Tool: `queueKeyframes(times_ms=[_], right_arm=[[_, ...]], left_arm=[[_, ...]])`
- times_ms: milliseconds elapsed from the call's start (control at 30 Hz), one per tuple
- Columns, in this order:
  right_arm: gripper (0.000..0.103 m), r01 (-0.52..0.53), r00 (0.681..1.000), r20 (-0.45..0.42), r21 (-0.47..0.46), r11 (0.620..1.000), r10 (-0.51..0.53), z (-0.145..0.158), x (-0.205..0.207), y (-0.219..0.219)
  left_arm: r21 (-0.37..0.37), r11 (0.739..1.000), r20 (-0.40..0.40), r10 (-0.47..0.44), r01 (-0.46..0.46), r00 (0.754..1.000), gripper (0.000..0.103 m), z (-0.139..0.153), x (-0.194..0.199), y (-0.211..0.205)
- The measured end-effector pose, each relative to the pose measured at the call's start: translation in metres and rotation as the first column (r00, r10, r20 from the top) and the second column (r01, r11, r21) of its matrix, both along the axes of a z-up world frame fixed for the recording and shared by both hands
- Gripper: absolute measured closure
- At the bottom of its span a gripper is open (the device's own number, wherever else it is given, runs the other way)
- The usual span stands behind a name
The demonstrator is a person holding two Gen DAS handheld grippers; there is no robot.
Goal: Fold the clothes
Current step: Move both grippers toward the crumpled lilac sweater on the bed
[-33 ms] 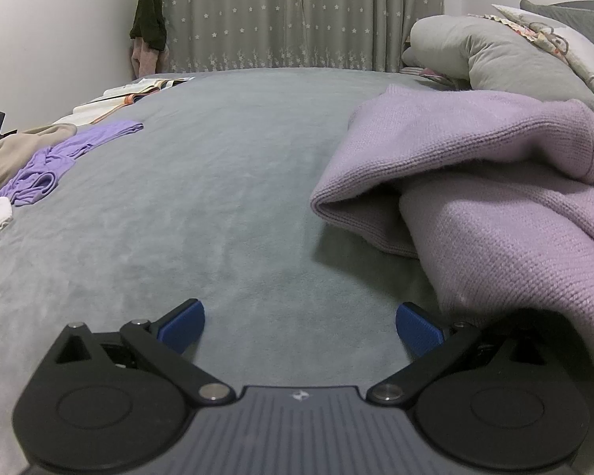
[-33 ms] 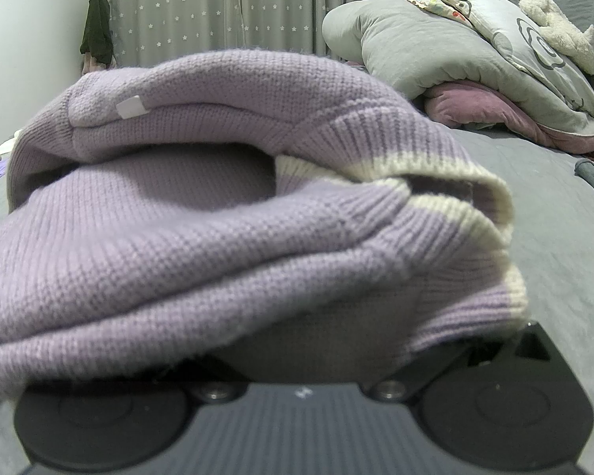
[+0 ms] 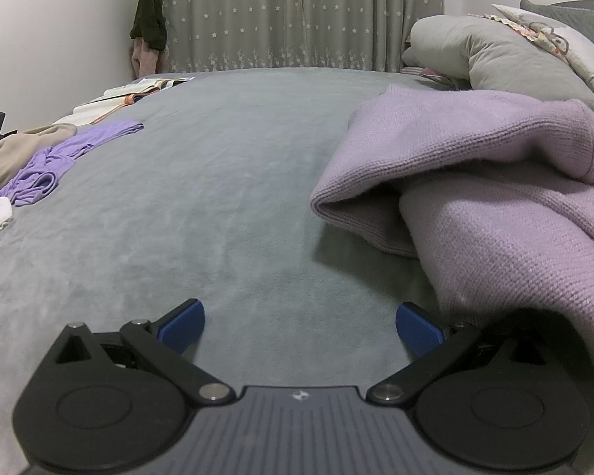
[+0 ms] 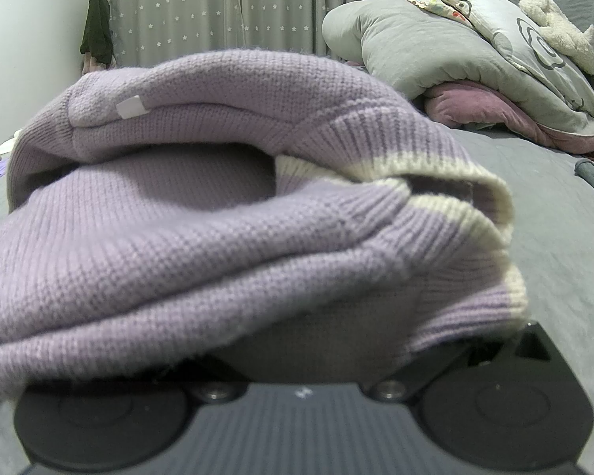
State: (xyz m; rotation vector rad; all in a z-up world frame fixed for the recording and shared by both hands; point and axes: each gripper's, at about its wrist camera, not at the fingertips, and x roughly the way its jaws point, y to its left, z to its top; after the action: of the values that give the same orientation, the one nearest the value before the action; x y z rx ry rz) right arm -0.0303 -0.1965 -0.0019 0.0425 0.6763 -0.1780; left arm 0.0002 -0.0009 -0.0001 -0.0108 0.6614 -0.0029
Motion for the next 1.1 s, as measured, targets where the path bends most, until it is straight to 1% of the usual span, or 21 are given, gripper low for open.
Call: queueKeyframes(times_ms=[200,267,333,467,800,1033,1100], right_arm=[[0.0,0.0,1.0,0.0,0.0,1.0,0.0,0.0,0.0,0.0],[0.0,0.0,1.0,0.0,0.0,1.0,0.0,0.0,0.0,0.0],[0.0,0.0,1.0,0.0,0.0,1.0,0.0,0.0,0.0,0.0],[0.0,0.0,1.0,0.001,0.0,1.0,0.0,0.0,0.0,-0.001],[0.0,-0.002,1.0,-0.005,-0.001,1.0,0.002,0.004,0.001,-0.003],[0.0,-0.031,0.999,-0.032,0.005,1.0,0.031,0.01,-0.006,-0.006],[0.0,-0.035,0.999,-0.017,-0.006,0.999,0.034,0.011,-0.011,-0.005]], left_arm=[[0.002,1.0,0.0,0.005,-0.005,1.0,0.0,0.002,-0.001,-0.003],[-0.002,1.0,0.001,0.006,-0.006,1.0,0.0,0.003,-0.002,0.001],[-0.005,1.0,0.001,0.007,-0.007,1.0,0.0,-0.003,-0.002,0.001],[-0.007,1.0,0.004,0.008,-0.008,1.0,0.0,0.001,-0.004,0.009],[-0.006,1.0,0.003,0.012,-0.012,1.0,0.0,0.002,-0.004,0.013],[-0.018,1.0,0.002,0.018,-0.018,1.0,0.0,0.002,-0.011,0.018],[-0.019,1.0,-0.006,0.019,-0.019,1.0,0.0,0.004,-0.012,0.017]])
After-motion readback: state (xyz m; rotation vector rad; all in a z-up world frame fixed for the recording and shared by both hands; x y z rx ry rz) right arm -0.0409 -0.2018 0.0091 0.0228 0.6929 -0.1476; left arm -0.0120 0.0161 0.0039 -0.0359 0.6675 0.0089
